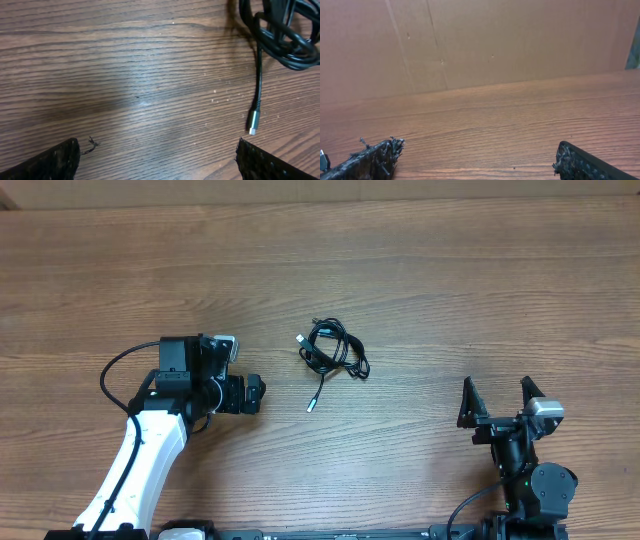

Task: Untangle cables
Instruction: 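Lower the left gripper over the cable bundle and close on it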

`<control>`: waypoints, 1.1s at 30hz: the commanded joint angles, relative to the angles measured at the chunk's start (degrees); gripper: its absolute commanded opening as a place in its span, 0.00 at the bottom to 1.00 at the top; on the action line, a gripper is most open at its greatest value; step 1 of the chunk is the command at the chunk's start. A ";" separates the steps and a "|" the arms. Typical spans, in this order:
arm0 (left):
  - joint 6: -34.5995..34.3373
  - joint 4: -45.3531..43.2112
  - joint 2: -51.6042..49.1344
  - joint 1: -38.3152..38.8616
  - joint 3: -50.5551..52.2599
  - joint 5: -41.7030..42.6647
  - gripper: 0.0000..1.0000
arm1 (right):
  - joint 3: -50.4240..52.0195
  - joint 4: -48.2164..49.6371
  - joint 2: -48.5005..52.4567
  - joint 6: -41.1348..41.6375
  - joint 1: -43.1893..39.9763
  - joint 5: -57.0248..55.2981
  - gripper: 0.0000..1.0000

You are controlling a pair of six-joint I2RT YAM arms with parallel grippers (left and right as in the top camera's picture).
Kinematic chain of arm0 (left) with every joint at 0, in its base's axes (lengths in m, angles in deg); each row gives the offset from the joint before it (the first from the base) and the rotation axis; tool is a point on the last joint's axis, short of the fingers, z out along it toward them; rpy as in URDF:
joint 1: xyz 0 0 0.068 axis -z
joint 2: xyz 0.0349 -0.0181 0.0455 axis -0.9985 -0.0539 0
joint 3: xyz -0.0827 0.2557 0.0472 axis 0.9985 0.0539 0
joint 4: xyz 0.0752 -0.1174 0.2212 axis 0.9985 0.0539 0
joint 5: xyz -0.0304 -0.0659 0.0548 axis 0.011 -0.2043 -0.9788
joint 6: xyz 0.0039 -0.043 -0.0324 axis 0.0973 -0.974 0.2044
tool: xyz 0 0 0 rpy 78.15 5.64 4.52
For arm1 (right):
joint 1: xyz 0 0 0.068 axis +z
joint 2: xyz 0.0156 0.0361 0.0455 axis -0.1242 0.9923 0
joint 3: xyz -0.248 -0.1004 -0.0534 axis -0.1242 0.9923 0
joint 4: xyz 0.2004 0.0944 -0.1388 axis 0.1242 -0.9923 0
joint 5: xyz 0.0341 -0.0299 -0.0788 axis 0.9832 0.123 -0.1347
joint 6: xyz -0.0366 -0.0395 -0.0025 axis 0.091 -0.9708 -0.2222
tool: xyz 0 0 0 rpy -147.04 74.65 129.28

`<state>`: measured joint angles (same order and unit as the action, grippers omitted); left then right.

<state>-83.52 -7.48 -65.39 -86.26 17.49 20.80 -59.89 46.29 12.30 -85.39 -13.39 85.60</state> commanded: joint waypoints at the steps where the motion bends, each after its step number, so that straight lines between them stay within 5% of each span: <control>1: -2.27 -0.61 -0.50 0.33 -1.46 2.82 1.00 | 0.61 0.24 -0.46 0.02 0.31 -0.42 1.00; 9: -11.65 -5.46 -0.48 5.53 -1.60 2.82 1.00 | 0.61 0.26 -0.46 0.00 0.31 -0.39 1.00; 14: -11.26 -4.79 -0.87 7.78 -7.76 2.60 1.00 | 0.61 0.26 -0.46 0.00 0.31 -0.39 1.00; 27: 10.73 26.47 -24.94 9.86 -53.20 -3.34 1.00 | 0.61 0.26 -0.46 0.00 0.31 -0.42 1.00; 33: 19.63 29.51 -34.49 14.64 -62.40 -7.10 0.99 | 0.61 0.26 -0.46 0.00 0.31 -0.42 1.00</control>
<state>-72.28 21.68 -95.59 -74.53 -40.93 17.06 -59.89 46.29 12.30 -85.39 -13.39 85.60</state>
